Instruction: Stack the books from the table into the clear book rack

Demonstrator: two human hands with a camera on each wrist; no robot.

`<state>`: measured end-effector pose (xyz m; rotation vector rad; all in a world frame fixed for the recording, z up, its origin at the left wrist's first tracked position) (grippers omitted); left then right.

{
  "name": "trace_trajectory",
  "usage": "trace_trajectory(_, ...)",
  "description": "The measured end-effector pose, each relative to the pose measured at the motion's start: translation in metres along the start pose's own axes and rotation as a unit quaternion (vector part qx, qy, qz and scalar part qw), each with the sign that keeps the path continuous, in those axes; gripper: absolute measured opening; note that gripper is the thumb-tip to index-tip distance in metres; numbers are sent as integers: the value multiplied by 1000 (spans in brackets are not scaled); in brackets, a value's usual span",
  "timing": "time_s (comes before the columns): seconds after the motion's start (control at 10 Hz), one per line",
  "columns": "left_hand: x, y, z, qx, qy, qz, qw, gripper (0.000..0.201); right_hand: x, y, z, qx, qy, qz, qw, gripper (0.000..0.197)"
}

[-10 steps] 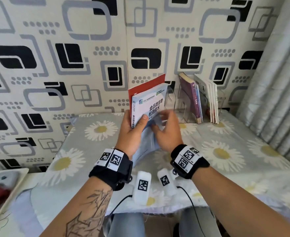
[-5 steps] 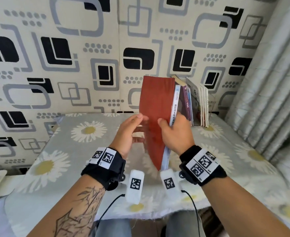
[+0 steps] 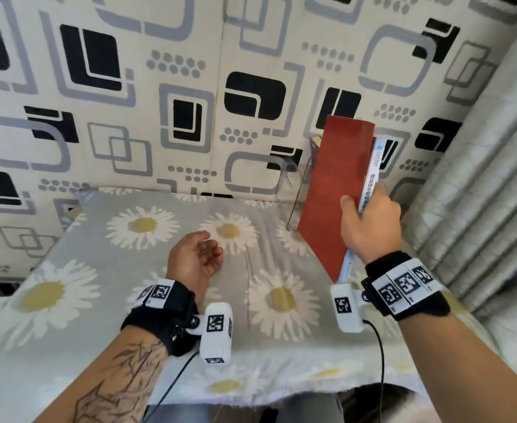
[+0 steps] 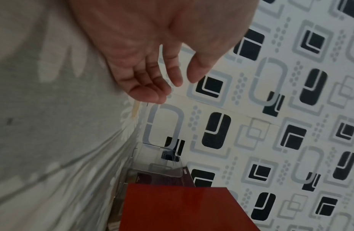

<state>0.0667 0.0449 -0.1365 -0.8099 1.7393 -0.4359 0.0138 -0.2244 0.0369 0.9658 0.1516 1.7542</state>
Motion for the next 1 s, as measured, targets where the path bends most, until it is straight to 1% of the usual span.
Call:
trace_trajectory(0.1,1,0,3,-2,2,-8,1000,7,-5,-26,11,-2,5,-22,1000,38)
trace_trajectory(0.2,1,1,5,-7,-3,1,1000,8,-13,-50,25,-9,-8,-41,999,41)
trace_trajectory(0.3,1,2,7,-9,-3,-3,1000,5,-11,-69,37,2,-1,-67,998,40)
trace_trajectory(0.4,0,3,7,-7,-2,-9,1000,6,-7,-85,44,19,14,-100,995,43)
trace_trajectory(0.5,0,2,6,-4,-5,-10,1000,8,-9,-103,46,40,34,-105,993,39)
trace_trajectory(0.6,1,2,8,-3,-2,-9,1000,10,-6,-118,40,64,56,-83,993,36)
trace_trajectory(0.7,3,2,8,-3,-1,-5,1000,10,-10,-124,38,71,54,-56,994,36)
trace_trajectory(0.8,2,1,6,0,-3,-2,1000,11,-12,-122,37,123,29,-39,991,44)
trace_trajectory(0.9,-1,-2,4,5,-7,-8,1000,12,-13,-106,41,115,9,-8,993,62)
trace_trajectory(1.0,1,1,1,-3,-10,-12,1000,12,0,-60,44,3,27,52,998,50)
Point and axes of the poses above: each hand's wrist, its own z-axis towards the middle knuckle, its own y-axis out of the back of the hand, x = y × z, the point moved 6 cm from there along z, towards the middle knuckle, and after that the axes turned 4 degrees about -x, right-handed, at the moved point
